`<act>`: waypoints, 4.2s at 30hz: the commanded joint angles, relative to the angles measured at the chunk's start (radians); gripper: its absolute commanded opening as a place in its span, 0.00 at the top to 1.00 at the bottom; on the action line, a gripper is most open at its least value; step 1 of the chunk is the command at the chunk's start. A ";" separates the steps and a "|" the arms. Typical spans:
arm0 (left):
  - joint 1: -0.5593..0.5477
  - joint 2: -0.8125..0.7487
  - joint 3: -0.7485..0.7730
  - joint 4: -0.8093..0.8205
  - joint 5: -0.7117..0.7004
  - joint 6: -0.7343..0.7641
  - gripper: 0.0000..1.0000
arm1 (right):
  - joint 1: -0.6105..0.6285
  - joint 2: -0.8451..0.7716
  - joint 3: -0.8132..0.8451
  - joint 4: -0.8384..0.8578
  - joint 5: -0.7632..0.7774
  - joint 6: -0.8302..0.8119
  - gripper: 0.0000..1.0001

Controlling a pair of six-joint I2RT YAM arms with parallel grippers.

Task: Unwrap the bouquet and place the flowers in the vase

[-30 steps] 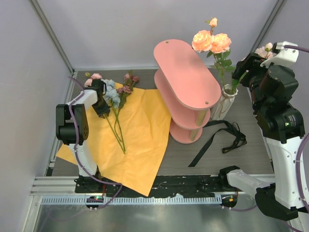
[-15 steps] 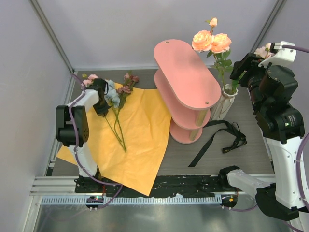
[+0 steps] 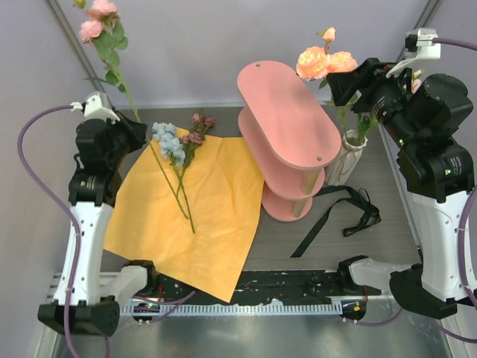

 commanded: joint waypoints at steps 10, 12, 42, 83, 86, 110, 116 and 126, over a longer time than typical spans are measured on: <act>-0.075 -0.123 -0.210 0.679 0.929 -0.020 1.00 | 0.255 0.361 0.252 0.073 -0.824 0.190 0.32; -0.106 -0.122 -0.210 0.680 0.983 -0.016 1.00 | 0.266 0.415 0.310 0.021 -0.889 0.198 0.33; -0.215 -0.091 -0.165 0.623 1.052 0.007 1.00 | 0.412 0.461 0.196 0.151 -0.851 0.209 0.42; -0.217 -0.473 -0.260 0.435 0.257 0.132 0.04 | 0.481 -0.016 -0.344 0.975 -0.277 0.037 0.99; -0.217 -0.505 -0.256 0.398 0.146 0.142 0.03 | 0.483 -0.100 -0.500 1.191 -0.167 -0.012 0.99; -0.215 -0.447 -0.323 0.461 0.202 0.086 0.04 | 0.481 -0.537 -0.754 1.661 0.353 -0.848 0.99; -0.217 -0.447 -0.331 0.464 0.213 0.076 0.04 | 0.481 -0.538 -0.537 1.279 0.565 -0.915 0.99; -0.215 -0.421 -0.339 0.472 0.253 0.061 0.04 | 0.483 -0.326 -0.104 0.414 0.887 -0.761 0.99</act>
